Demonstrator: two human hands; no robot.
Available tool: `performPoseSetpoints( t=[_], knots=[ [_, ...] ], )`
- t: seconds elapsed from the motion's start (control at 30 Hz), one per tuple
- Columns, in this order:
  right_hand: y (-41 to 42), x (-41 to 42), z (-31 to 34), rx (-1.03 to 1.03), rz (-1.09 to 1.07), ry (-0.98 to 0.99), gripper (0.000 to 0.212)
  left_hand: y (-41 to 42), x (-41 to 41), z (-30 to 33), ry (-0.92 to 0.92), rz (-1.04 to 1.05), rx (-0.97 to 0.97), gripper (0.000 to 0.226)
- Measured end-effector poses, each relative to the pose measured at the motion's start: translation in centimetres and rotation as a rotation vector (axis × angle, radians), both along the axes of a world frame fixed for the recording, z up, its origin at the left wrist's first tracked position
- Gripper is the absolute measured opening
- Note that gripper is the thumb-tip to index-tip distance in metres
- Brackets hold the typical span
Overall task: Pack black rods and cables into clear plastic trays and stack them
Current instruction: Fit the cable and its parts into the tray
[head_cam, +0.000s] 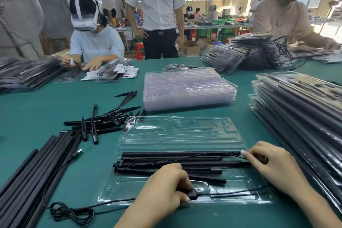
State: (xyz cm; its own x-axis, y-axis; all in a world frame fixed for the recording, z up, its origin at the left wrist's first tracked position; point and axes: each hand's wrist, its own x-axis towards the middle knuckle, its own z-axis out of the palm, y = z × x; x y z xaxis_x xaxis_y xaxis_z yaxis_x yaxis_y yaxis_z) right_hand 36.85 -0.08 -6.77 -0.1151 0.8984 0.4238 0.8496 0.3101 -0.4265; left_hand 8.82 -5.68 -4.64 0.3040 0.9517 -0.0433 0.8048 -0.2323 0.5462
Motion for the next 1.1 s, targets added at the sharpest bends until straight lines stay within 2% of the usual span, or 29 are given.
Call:
performPoseSetpoints(
  t=[0.2, 0.33, 0.53, 0.6, 0.73, 0.9, 1.07, 1.1],
  knots=[
    [0.0, 0.0, 0.0, -0.003, 0.0, 0.004, 0.019, -0.9, -0.8, -0.3, -0.109, -0.036, 0.076, 0.016],
    [-0.1, 0.1, 0.1, 0.017, -0.007, 0.008, 0.019, -1.6, -0.9, -0.3, 0.073, -0.11, 0.16, 0.029],
    [0.1, 0.3, -0.3, 0.062, -0.005, 0.013, 0.015, 0.8, -0.8, 0.1, 0.138, -0.022, 0.404, 0.044],
    [0.3, 0.4, -0.5, 0.078, 0.024, 0.062, 0.012, 2.4, -0.6, -0.5, 0.233, -0.007, 0.368, 0.049],
    [0.3, 0.4, -0.5, 0.076, 0.089, 0.164, 0.011, 4.2, 0.2, -2.6, 0.373, -0.015, 0.226, 0.045],
    [-0.4, 0.0, 0.5, 0.104, 0.098, 0.228, 0.01, 4.7, 0.1, -3.8, 0.338, -0.011, 0.182, 0.04],
    [-2.6, 0.4, 1.8, 0.251, 0.177, 0.161, 0.016, 4.5, 0.2, -4.1, 0.308, 0.009, 0.194, 0.039],
    [-3.3, 0.6, 2.0, 0.267, 0.228, 0.121, 0.025, 4.5, 0.2, -4.2, 0.297, 0.011, 0.193, 0.039]
  ],
)
